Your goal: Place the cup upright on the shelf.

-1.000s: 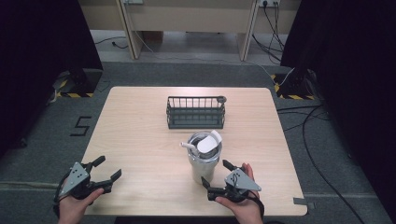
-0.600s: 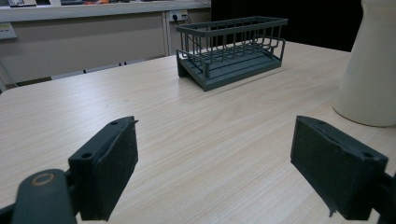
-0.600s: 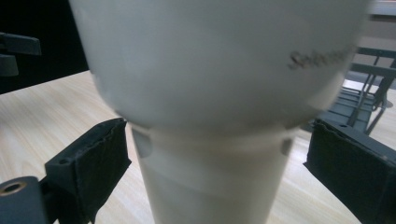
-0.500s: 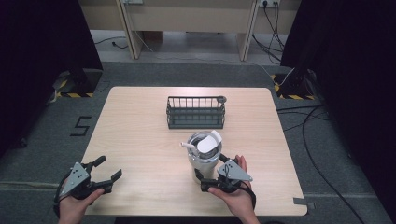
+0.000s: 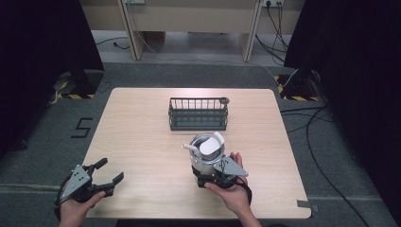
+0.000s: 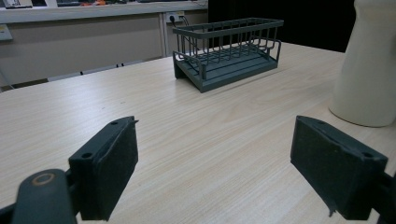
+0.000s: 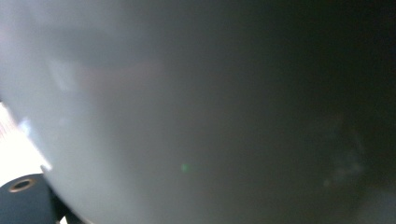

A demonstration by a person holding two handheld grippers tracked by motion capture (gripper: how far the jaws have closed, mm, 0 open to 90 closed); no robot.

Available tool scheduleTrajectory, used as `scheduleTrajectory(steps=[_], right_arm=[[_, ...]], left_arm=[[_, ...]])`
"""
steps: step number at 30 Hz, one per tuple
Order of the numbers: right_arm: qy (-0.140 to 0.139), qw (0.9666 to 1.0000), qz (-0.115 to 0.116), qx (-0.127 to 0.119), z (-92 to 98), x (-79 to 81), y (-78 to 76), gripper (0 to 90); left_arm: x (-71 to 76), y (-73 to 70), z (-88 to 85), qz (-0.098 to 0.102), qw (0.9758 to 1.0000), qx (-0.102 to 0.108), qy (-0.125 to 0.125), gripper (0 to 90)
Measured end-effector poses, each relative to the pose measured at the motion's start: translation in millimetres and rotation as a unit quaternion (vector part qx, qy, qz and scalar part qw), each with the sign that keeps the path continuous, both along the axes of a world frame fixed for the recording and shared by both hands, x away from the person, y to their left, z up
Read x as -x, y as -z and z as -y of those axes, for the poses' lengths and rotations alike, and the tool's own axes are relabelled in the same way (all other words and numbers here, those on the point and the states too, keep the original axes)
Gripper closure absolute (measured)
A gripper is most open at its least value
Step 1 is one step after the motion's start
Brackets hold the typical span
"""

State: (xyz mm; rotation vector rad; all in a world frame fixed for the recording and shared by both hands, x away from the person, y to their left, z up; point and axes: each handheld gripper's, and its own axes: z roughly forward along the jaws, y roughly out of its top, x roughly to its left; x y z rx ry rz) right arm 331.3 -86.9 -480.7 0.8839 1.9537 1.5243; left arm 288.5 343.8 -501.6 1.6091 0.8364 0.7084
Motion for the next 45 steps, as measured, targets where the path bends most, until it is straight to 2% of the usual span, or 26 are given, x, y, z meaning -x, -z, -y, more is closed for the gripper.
scheduleTrajectory(steps=[5,18,28,36,45], right_arm=[[0.0,1.0,0.006,0.002,-0.2,-0.1,0.2,10.2],[0.007,0.9999,-0.013,0.007,-2.0,-2.5,-5.1,10.4],[0.019,0.9998,-0.003,0.008,1.8,-9.0,-16.4,10.4],[0.034,0.9993,0.011,0.002,6.4,-23.5,-34.6,10.4],[0.05,0.9986,0.015,-0.005,9.6,-38.9,-45.2,10.4]], left_arm=[[-0.3,0.2,0.5,-0.001,1.0,0.002,0.003,14.5],[0.1,0.0,0.2,0.0,1.0,0.006,0.003,14.6],[0.2,-0.3,-0.2,0.001,1.0,0.006,0.003,14.6],[0.5,-0.5,-0.3,0.001,1.0,0.006,0.003,14.6],[0.5,-0.7,-0.3,0.002,1.0,0.008,0.003,14.7]])
